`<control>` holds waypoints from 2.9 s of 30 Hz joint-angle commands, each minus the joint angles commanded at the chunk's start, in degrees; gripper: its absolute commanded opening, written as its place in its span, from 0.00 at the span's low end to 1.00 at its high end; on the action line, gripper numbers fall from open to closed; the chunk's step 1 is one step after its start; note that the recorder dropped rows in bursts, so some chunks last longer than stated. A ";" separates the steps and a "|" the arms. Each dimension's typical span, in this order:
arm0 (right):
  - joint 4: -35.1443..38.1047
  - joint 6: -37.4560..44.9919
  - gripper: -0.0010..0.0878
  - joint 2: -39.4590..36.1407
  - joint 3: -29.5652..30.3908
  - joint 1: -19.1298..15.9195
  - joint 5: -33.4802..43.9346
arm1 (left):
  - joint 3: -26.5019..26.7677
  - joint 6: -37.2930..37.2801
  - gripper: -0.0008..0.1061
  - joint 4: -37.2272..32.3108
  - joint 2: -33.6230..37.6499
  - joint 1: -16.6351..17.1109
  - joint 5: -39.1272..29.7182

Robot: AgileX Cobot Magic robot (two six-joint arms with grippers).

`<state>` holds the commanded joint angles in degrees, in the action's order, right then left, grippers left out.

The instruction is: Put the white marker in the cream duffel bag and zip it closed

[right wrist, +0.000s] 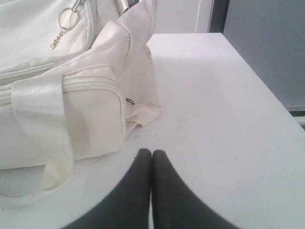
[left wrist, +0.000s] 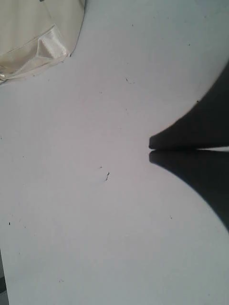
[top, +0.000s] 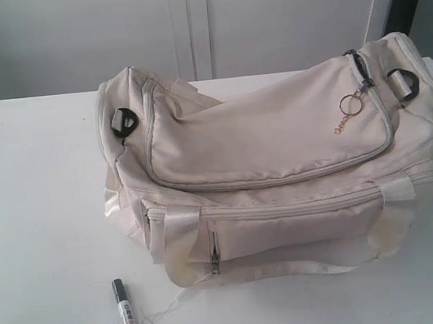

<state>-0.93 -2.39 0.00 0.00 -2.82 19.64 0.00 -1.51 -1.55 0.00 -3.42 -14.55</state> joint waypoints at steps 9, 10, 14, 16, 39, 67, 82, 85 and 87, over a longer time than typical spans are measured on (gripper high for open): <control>0.00 0.00 0.01 0.00 0.00 0.00 0.00 | 0.00 0.00 0.01 0.00 0.00 0.00 0.00; 0.00 0.00 0.01 0.00 0.00 0.00 0.00 | 0.00 0.00 0.01 0.00 0.00 0.00 0.00; 0.00 0.00 0.01 0.00 0.00 0.00 0.00 | 0.00 0.00 0.01 0.00 0.00 0.00 0.00; 0.00 0.00 0.01 0.00 0.00 0.00 0.00 | 0.00 0.00 0.01 0.00 0.00 0.00 0.00; 0.00 0.00 0.01 0.00 -0.35 0.00 0.00 | 0.00 0.00 0.01 0.00 0.00 0.00 0.00; 0.93 0.00 0.01 0.00 -10.65 0.00 -0.11 | 0.00 0.00 0.01 0.00 0.00 0.00 0.00; 0.93 0.00 0.01 0.00 -10.65 0.00 -2.95 | 0.00 0.00 0.01 0.00 0.00 -3.23 0.00; 0.93 0.00 0.01 0.00 -10.65 0.00 -7.89 | 0.00 0.00 0.01 0.00 0.00 -3.23 0.00; 0.93 0.00 0.01 0.00 -10.65 0.00 -10.72 | 0.00 0.10 0.01 0.00 0.00 -3.19 0.00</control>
<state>0.00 -2.38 0.00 -10.65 -2.82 8.92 0.00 -1.41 -1.55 0.00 -6.61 -14.55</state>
